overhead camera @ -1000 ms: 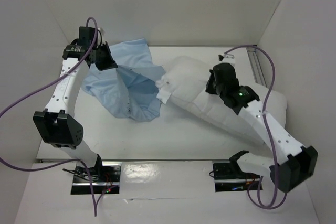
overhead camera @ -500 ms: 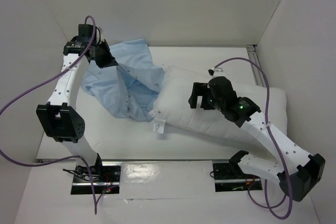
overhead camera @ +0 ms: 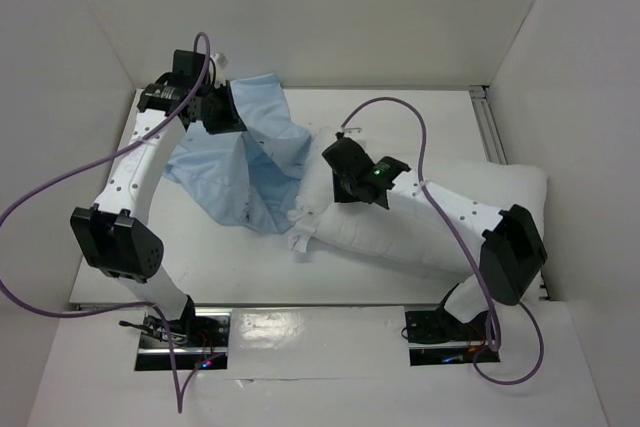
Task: Put the pillow into the pillowcase
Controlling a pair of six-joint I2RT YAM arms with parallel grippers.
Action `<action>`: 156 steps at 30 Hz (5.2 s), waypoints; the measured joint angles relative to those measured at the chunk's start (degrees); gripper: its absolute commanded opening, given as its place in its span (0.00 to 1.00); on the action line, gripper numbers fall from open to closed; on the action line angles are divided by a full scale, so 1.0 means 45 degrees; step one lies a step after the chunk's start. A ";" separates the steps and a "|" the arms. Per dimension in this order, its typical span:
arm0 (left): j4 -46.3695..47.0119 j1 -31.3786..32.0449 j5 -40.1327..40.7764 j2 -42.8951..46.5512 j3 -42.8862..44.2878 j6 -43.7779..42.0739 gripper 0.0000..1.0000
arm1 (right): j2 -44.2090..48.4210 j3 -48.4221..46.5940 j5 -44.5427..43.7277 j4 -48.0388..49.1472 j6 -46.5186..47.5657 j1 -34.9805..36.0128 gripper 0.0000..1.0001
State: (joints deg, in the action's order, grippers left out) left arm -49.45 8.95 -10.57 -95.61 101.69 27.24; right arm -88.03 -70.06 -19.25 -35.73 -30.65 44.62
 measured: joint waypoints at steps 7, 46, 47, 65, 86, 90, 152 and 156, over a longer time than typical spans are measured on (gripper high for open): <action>0.0000 0.0102 0.0136 0.0967 -0.0476 -0.0413 0.00 | 0.2934 0.1564 0.0529 0.0806 0.0908 -0.0010 0.00; 0.0447 0.0170 -0.0257 0.2744 -0.2589 -0.0340 0.00 | 0.4522 0.2555 0.5571 0.2764 0.4556 0.1209 0.00; 0.0437 0.0223 -0.0316 0.3031 -0.2676 -0.0359 0.00 | 0.4469 0.2501 0.5017 0.2982 0.4435 0.1224 0.00; 0.0321 0.1049 -0.1447 0.4095 -0.4163 -0.0491 0.00 | 0.1404 0.1069 0.0141 0.5105 0.2599 0.1433 0.00; -0.0262 0.1413 -0.2327 0.5838 -0.6042 -0.1370 0.00 | -0.2599 -0.2710 -0.3803 0.3730 0.0019 0.2443 0.00; -0.0491 0.1841 -0.2059 0.5867 -0.6300 -0.1404 0.00 | -0.2501 -0.2710 -0.3619 0.3755 0.0044 0.2433 0.00; 0.0806 0.1083 0.0073 -0.3123 0.1928 -0.0335 0.00 | -0.1817 0.0083 -0.2521 0.6071 -0.0792 0.3536 0.00; 0.1098 0.1350 -0.0442 -0.1953 0.1928 -0.0379 0.00 | -0.1807 0.0257 -0.2516 0.6096 -0.0792 0.3900 0.00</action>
State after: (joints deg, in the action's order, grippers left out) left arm -44.51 15.03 -12.56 -104.40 110.37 25.54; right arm -96.16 -68.90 -30.57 -8.29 -34.22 62.17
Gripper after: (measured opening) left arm 0.027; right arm 0.029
